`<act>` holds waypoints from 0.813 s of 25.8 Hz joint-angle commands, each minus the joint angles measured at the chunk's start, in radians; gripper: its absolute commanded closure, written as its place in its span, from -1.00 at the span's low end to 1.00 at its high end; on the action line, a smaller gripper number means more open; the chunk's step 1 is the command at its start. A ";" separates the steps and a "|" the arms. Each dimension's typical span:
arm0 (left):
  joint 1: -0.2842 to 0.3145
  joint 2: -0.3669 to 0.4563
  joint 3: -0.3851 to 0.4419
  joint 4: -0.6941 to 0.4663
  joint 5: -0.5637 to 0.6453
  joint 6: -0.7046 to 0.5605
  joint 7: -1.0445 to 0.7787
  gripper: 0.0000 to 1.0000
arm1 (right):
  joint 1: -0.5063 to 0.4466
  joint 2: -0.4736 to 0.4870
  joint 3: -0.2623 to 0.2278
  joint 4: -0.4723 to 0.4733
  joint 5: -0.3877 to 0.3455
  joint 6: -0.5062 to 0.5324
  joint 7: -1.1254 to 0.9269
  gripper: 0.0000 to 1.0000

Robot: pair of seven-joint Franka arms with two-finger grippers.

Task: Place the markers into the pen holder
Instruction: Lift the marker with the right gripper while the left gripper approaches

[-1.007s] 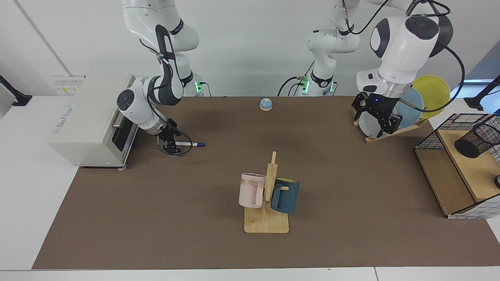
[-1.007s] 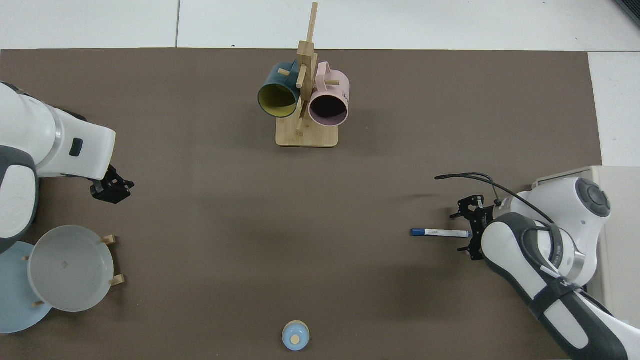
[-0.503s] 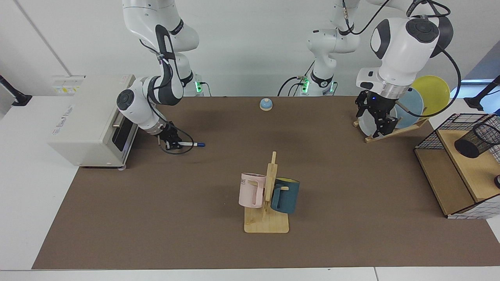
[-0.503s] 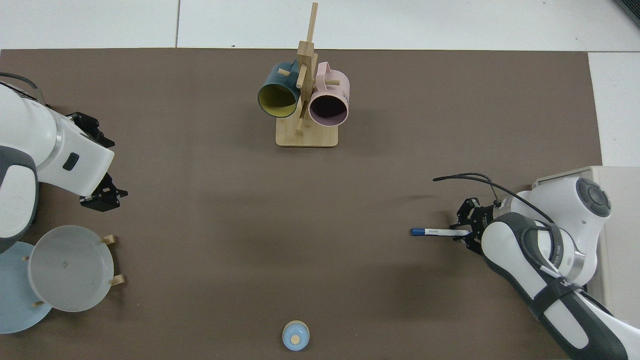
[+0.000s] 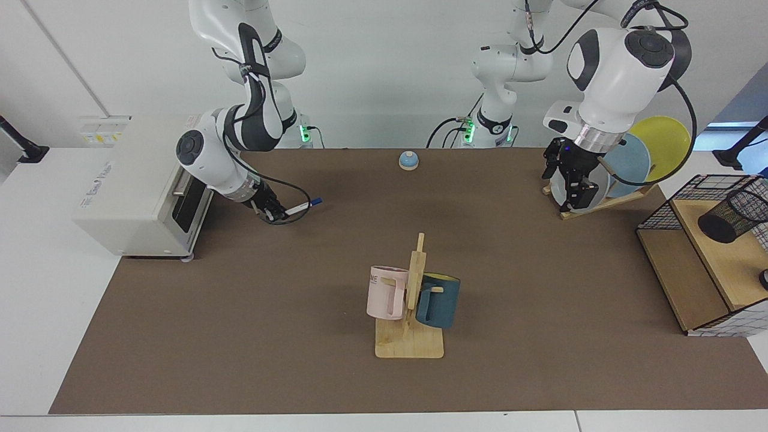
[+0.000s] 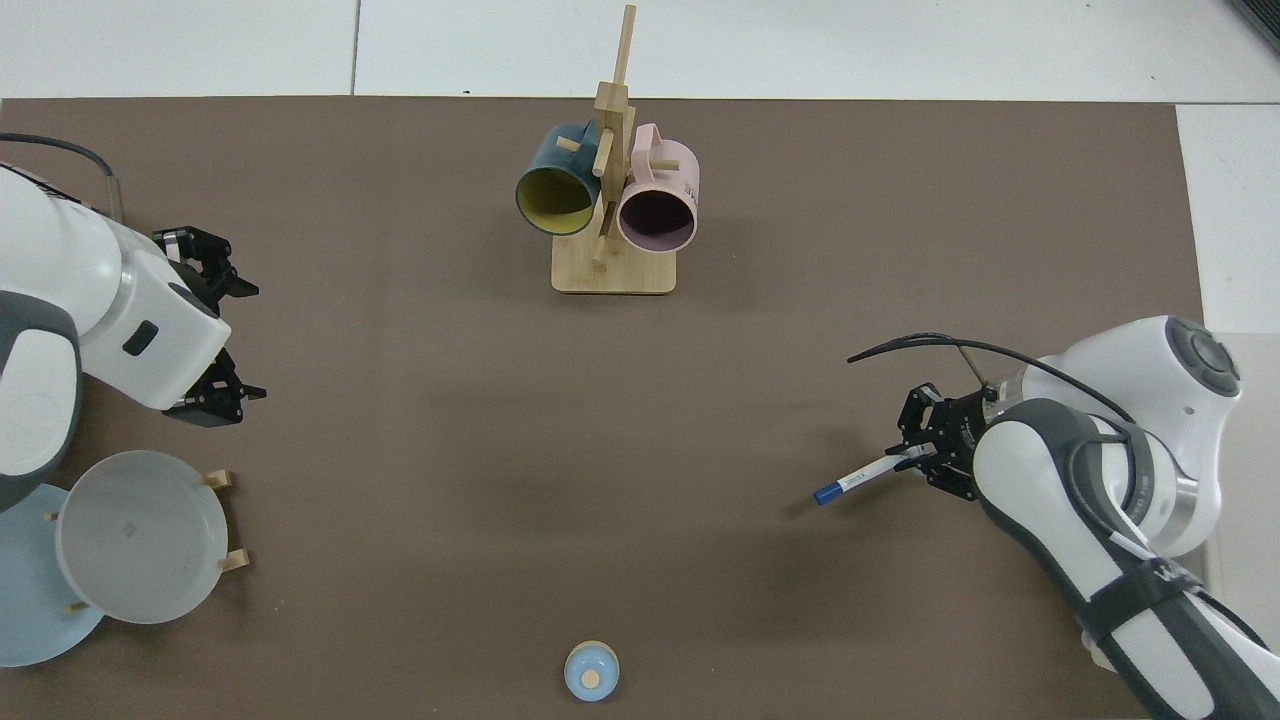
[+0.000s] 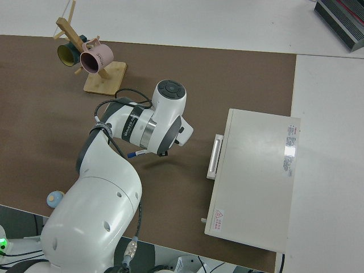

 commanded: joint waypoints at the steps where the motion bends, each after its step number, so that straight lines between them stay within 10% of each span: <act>1: -0.018 -0.026 0.014 -0.032 -0.013 -0.004 0.029 -1.00 | 0.055 -0.045 0.001 0.061 0.116 -0.066 0.020 1.00; 21: -0.054 -0.032 -0.003 -0.017 -0.049 -0.036 -0.029 -1.00 | 0.283 0.006 0.003 0.273 0.478 -0.030 0.348 1.00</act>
